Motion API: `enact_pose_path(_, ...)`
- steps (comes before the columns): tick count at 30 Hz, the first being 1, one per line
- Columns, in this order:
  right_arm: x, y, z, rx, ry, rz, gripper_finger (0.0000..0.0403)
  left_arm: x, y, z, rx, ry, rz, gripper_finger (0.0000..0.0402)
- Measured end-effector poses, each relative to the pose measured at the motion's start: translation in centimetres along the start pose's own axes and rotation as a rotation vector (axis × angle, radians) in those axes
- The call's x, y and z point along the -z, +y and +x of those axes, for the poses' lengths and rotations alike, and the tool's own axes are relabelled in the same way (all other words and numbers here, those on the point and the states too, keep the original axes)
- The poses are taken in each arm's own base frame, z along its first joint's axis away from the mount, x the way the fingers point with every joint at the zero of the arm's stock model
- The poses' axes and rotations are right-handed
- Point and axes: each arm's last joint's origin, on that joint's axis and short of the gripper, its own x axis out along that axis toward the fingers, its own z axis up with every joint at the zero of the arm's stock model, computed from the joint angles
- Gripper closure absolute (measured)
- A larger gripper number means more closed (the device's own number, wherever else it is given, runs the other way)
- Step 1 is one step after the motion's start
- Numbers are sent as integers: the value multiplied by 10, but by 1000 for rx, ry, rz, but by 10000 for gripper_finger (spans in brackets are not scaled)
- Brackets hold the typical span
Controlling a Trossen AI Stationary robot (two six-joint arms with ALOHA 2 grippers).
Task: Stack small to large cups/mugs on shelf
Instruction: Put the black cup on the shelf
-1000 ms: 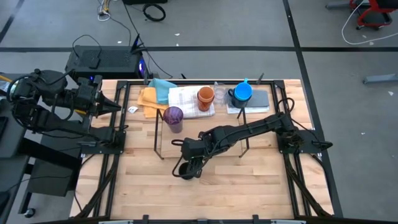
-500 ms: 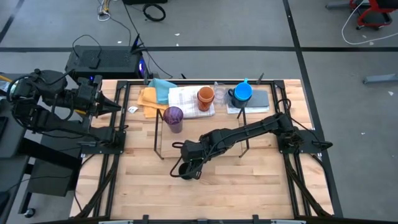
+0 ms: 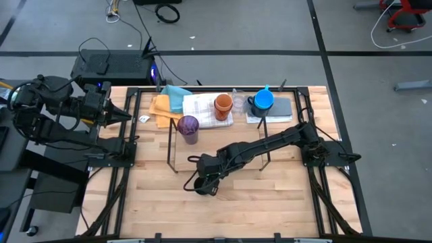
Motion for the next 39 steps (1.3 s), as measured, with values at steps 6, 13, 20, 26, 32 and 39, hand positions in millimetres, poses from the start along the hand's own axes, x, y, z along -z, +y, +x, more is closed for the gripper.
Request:
enact_pose_path(6,1,1,4,-15,-8,10,200,0,0,0,0,0,0,361)
enact_pose_path(13,-1,3,4,-33,-30,10,200,0,0,0,0,0,0,368)
enact_pose_path(20,-1,2,4,-32,-28,8,200,0,0,0,0,0,0,369)
enact_pose_path(26,-2,2,4,-31,-29,8,200,0,0,0,0,0,0,361)
enact_pose_path(32,-3,1,4,-31,-31,11,200,0,0,0,0,0,0,367)
enact_pose_path(39,-3,1,4,-32,-32,11,208,0,0,0,0,0,0,370)
